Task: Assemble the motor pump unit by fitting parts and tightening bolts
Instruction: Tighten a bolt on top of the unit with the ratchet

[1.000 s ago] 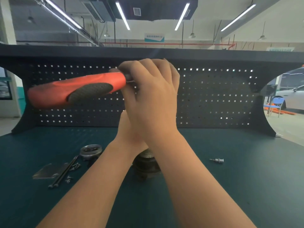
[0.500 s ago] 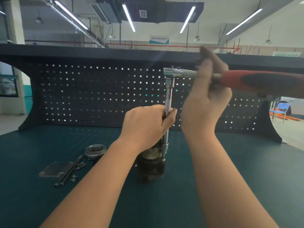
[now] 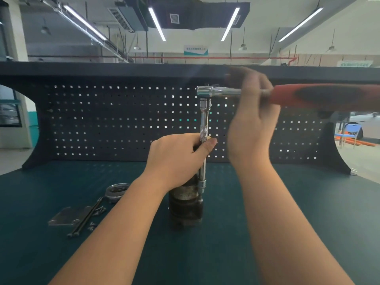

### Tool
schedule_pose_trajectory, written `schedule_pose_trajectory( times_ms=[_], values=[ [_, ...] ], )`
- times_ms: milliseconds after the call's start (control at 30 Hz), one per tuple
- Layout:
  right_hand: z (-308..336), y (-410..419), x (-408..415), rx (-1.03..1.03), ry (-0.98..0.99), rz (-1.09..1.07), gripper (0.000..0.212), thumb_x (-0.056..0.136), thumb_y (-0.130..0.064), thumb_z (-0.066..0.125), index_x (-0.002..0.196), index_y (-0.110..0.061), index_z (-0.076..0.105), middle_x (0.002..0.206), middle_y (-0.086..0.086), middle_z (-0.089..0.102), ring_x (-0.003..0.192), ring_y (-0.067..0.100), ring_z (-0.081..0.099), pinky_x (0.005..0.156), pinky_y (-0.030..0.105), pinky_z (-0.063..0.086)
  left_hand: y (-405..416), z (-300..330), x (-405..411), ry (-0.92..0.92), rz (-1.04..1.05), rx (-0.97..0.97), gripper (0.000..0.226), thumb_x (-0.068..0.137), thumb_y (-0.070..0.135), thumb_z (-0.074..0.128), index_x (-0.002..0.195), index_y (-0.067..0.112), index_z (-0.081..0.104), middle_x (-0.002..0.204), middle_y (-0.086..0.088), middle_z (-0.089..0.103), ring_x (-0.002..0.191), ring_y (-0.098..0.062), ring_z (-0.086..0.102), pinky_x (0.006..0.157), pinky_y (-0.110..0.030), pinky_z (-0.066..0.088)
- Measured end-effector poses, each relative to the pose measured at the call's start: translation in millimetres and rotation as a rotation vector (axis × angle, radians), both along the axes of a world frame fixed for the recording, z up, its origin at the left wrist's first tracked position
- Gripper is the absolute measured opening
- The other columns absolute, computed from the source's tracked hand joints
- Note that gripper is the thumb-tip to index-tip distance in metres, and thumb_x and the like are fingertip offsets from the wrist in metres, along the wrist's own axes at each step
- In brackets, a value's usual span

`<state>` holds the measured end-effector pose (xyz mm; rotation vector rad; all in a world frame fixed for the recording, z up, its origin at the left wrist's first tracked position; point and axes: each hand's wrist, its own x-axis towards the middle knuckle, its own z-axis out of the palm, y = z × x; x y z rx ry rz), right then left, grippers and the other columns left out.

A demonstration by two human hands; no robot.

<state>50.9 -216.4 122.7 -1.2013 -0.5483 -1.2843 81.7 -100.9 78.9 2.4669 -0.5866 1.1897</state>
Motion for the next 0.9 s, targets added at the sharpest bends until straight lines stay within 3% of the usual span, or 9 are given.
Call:
schedule_pose_trajectory(
  times_ms=[100, 167, 233, 300, 400, 500, 633, 767, 900],
  values=[
    [2.3, -14.5, 8.8, 0.207, 0.244, 0.190, 0.028, 0.097, -0.035, 0.048, 0.115, -0.021, 0.066, 0.095, -0.019, 0.065, 0.099, 0.005, 0.061, 0.099, 0.039, 0.048, 1.1, 0.4, 1.7, 0.021, 0.018, 0.007, 0.056, 0.093, 0.066, 0.026, 0.091, 0.030, 0.068, 0.051, 0.010, 0.051, 0.062, 0.001, 0.049, 0.054, -0.022, 0.026],
    [1.1, -11.5, 6.8, 0.215, 0.200, 0.192, 0.028, 0.099, -0.030, 0.047, 0.121, -0.022, 0.062, 0.093, -0.016, 0.061, 0.093, 0.009, 0.061, 0.093, 0.034, 0.050, -1.0, 1.5, 1.0, 0.030, 0.022, 0.013, 0.055, 0.092, 0.067, 0.025, 0.090, 0.032, 0.067, 0.053, 0.011, 0.051, 0.061, 0.002, 0.047, 0.053, -0.022, 0.025],
    [1.1, 0.1, -2.1, 0.122, 0.001, 0.104, 0.028, 0.099, -0.018, 0.044, 0.121, -0.013, 0.061, 0.087, -0.015, 0.057, 0.073, -0.001, 0.053, 0.073, 0.014, 0.045, -2.4, 2.6, -1.5, 0.022, 0.031, 0.021, 0.049, 0.093, 0.064, 0.025, 0.077, 0.037, 0.062, 0.050, 0.012, 0.049, 0.054, 0.001, 0.042, 0.051, -0.023, 0.022],
    [0.2, 14.8, -7.6, -0.106, -0.107, -0.087, 0.029, 0.093, -0.009, 0.044, 0.114, -0.009, 0.063, 0.095, -0.007, 0.057, 0.077, -0.007, 0.050, 0.072, 0.005, 0.038, -3.2, 2.1, -5.3, -0.014, 0.028, -0.001, 0.044, 0.092, 0.042, 0.029, 0.054, 0.027, 0.047, 0.042, 0.007, 0.042, 0.046, -0.004, 0.034, 0.049, -0.025, 0.018],
    [-3.3, 39.8, -9.2, -0.414, -0.052, -0.351, 0.034, 0.084, -0.012, 0.049, 0.112, -0.013, 0.069, 0.101, 0.003, 0.057, 0.082, 0.006, 0.050, 0.064, 0.019, 0.039, -1.1, -1.5, -7.1, 0.037, 0.002, -0.027, 0.032, 0.082, 0.002, 0.036, 0.053, 0.013, 0.044, 0.050, 0.001, 0.046, 0.052, -0.016, 0.038, 0.052, -0.026, 0.029],
    [-4.7, 44.6, -6.5, -0.433, -0.016, -0.258, 0.027, 0.083, -0.009, 0.057, 0.106, -0.014, 0.072, 0.097, -0.001, 0.059, 0.083, 0.011, 0.055, 0.068, 0.023, 0.043, 1.3, -2.7, -3.2, 0.106, -0.018, -0.043, 0.023, 0.087, -0.001, 0.048, 0.065, 0.003, 0.053, 0.062, -0.008, 0.055, 0.062, -0.019, 0.045, 0.058, -0.027, 0.037],
    [-6.4, 25.0, -4.0, -0.221, -0.119, -0.013, 0.025, 0.081, -0.001, 0.062, 0.105, -0.005, 0.063, 0.091, -0.002, 0.062, 0.079, 0.007, 0.058, 0.066, 0.023, 0.047, -4.9, 3.0, -7.8, -0.054, 0.008, 0.045, 0.032, 0.079, 0.029, 0.026, 0.048, 0.021, 0.028, 0.041, 0.009, 0.030, 0.043, -0.006, 0.028, 0.048, -0.023, 0.018],
    [-2.9, 10.5, -1.5, 0.162, -0.068, 0.280, 0.010, 0.092, -0.008, 0.058, 0.092, -0.017, 0.054, 0.079, 0.007, 0.067, 0.056, 0.021, 0.059, 0.052, 0.029, 0.049, -1.4, 0.7, 0.5, -0.050, 0.027, 0.048, 0.050, 0.092, 0.060, 0.021, 0.072, 0.036, 0.060, 0.050, 0.013, 0.051, 0.047, 0.001, 0.038, 0.048, -0.022, 0.023],
    [7.1, -4.8, 7.2, 0.614, 0.122, 0.729, 0.008, 0.099, -0.009, 0.050, 0.093, -0.014, 0.050, 0.070, 0.005, 0.067, 0.044, 0.015, 0.052, 0.045, 0.021, 0.041, -1.7, -0.5, 0.3, -0.087, 0.046, 0.054, 0.053, 0.093, 0.063, 0.023, 0.077, 0.026, 0.058, 0.055, 0.009, 0.053, 0.054, -0.005, 0.045, 0.050, -0.022, 0.024]
  ],
)
